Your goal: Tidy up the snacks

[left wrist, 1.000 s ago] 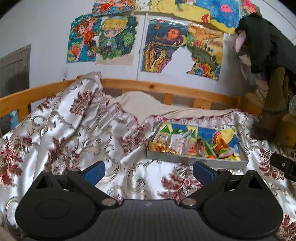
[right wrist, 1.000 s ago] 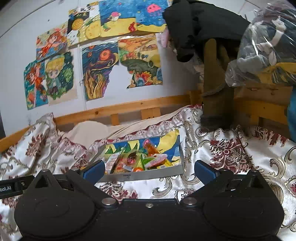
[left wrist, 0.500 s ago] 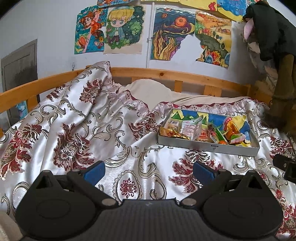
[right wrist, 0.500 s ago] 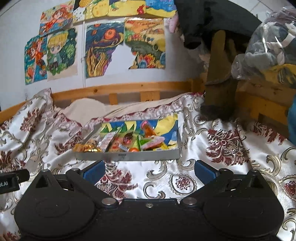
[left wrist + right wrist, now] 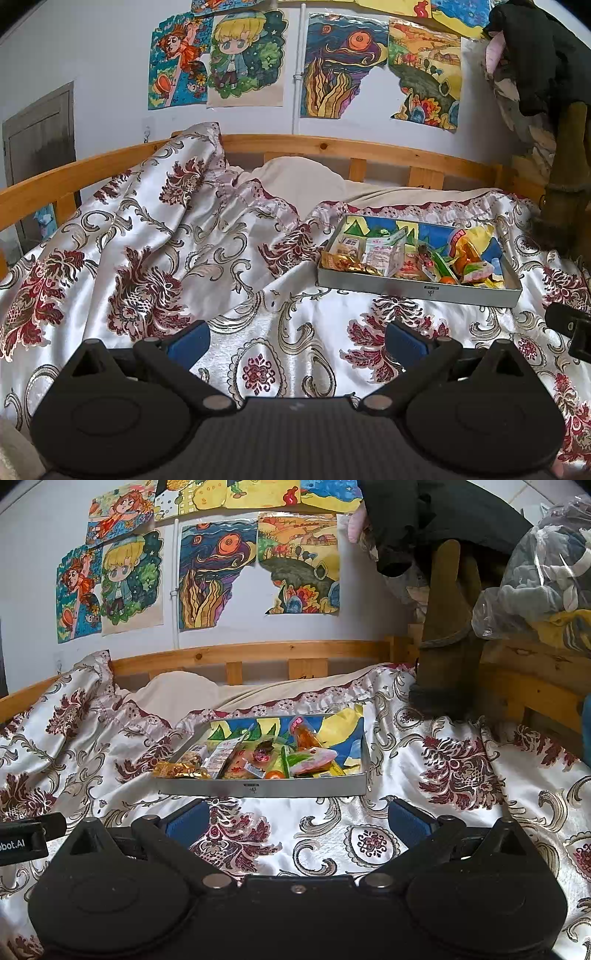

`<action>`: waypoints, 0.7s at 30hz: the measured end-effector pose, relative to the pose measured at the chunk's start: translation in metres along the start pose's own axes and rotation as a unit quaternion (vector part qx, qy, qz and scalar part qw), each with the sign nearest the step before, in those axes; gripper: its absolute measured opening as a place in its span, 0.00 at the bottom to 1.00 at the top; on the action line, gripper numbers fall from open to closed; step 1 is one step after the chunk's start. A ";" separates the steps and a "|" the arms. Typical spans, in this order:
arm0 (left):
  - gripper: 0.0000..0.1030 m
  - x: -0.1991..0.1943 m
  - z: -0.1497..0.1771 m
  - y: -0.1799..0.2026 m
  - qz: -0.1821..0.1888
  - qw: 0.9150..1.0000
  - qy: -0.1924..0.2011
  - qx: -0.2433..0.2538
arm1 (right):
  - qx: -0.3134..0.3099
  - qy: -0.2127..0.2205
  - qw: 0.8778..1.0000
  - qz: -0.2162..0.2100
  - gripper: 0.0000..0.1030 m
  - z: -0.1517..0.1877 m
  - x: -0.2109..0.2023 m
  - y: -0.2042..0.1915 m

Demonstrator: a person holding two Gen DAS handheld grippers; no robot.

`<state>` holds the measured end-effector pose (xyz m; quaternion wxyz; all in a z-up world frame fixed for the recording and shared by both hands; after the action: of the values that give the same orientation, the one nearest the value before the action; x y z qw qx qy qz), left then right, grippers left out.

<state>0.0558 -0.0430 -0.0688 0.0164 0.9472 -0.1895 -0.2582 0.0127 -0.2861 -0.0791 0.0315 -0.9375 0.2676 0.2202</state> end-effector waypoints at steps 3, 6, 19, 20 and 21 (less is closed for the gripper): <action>1.00 0.000 0.000 0.000 -0.003 1.000 0.000 0.004 | 0.000 0.000 1.000 0.000 0.99 0.000 0.000 0.000; 1.00 0.001 0.000 0.001 -0.002 1.000 0.000 0.004 | 0.000 0.000 1.000 0.000 0.99 0.000 0.000 0.000; 1.00 0.000 0.001 0.000 0.000 1.000 -0.001 -0.004 | 0.000 -0.001 1.000 0.000 0.99 0.000 0.001 0.000; 1.00 0.000 0.001 0.000 0.000 1.000 -0.001 -0.004 | 0.000 -0.001 1.000 0.000 0.99 0.000 0.001 0.000; 1.00 0.000 0.001 0.000 0.000 1.000 -0.001 -0.005 | 0.000 -0.001 1.000 0.000 0.99 0.000 0.001 0.000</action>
<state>0.0556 -0.0430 -0.0697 0.0208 0.9468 -0.1886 -0.2600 0.0129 -0.2868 -0.0799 0.0314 -0.9372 0.2676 0.2216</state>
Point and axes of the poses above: each gripper's, at about its wrist camera, not at the fingertips, and x roughly the way its jaws point, y to its right, z to its underside, the point moved 6 cm from there along x, roughly the way its jaws point, and after that the axes turned 15 degrees about z, right-handed, at the moved point
